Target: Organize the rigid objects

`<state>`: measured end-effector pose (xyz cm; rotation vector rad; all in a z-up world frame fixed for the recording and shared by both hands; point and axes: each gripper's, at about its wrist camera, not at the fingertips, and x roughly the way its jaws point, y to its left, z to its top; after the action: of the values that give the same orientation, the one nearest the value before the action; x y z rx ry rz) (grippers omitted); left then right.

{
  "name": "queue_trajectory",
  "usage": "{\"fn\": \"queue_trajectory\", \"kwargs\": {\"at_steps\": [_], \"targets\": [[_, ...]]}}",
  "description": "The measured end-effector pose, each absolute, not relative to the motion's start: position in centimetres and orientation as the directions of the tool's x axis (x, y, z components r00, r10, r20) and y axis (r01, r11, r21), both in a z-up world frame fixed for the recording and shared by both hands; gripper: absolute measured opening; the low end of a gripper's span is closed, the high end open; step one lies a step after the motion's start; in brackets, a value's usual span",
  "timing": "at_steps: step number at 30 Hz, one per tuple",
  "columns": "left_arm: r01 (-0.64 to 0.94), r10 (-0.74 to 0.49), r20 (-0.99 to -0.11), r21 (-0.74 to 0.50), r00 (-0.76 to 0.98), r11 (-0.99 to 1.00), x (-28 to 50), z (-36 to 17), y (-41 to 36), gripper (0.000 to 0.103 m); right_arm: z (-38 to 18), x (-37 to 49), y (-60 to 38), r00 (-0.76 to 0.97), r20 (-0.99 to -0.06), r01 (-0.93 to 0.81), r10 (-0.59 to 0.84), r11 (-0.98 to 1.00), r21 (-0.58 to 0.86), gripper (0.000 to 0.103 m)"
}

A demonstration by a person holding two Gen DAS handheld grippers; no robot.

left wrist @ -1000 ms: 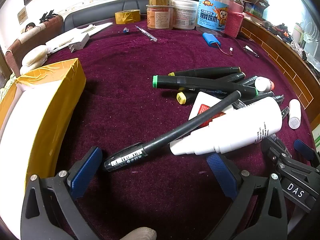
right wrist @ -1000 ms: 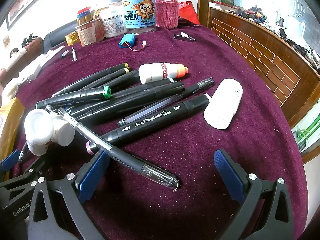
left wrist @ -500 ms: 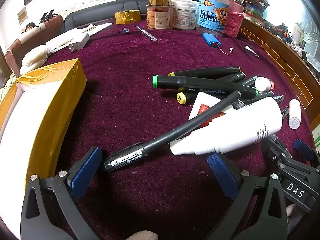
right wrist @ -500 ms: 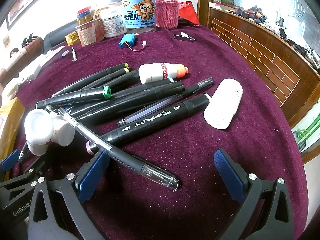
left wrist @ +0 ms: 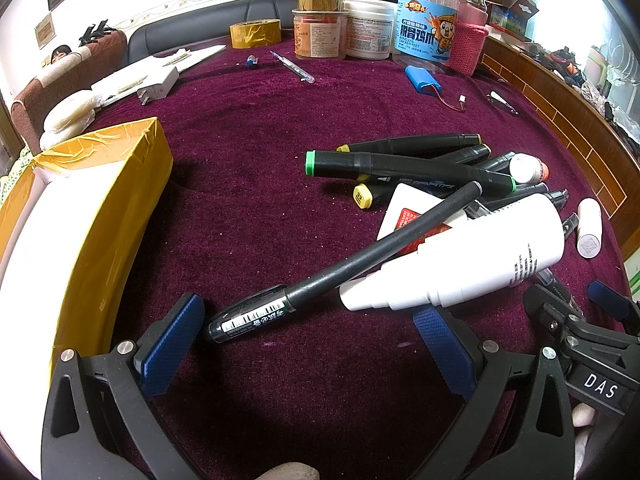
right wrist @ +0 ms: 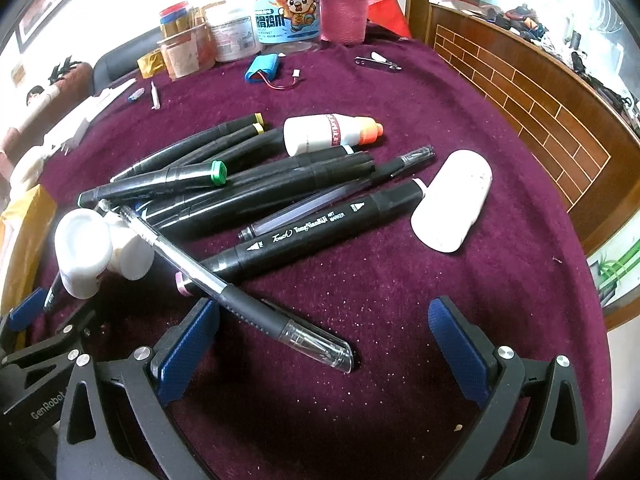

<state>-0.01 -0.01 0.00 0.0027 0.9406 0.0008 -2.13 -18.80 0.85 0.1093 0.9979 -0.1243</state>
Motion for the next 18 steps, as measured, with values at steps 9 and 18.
{"fn": "queue_trajectory", "kwargs": {"at_steps": [9,18], "targets": [[0.0,0.002,-0.808,0.003,0.589,1.0,0.0,0.0,0.0,0.103,1.08,-2.52,-18.75,0.544,-0.838,0.126,-0.037,0.991,0.038,0.102],[-0.001,0.003,-0.808,0.002,0.589,1.0,0.0,0.0,0.0,0.103,1.16,-2.55,-18.72,0.532,-0.846,0.12,-0.038,0.992,0.03,0.102]]}}
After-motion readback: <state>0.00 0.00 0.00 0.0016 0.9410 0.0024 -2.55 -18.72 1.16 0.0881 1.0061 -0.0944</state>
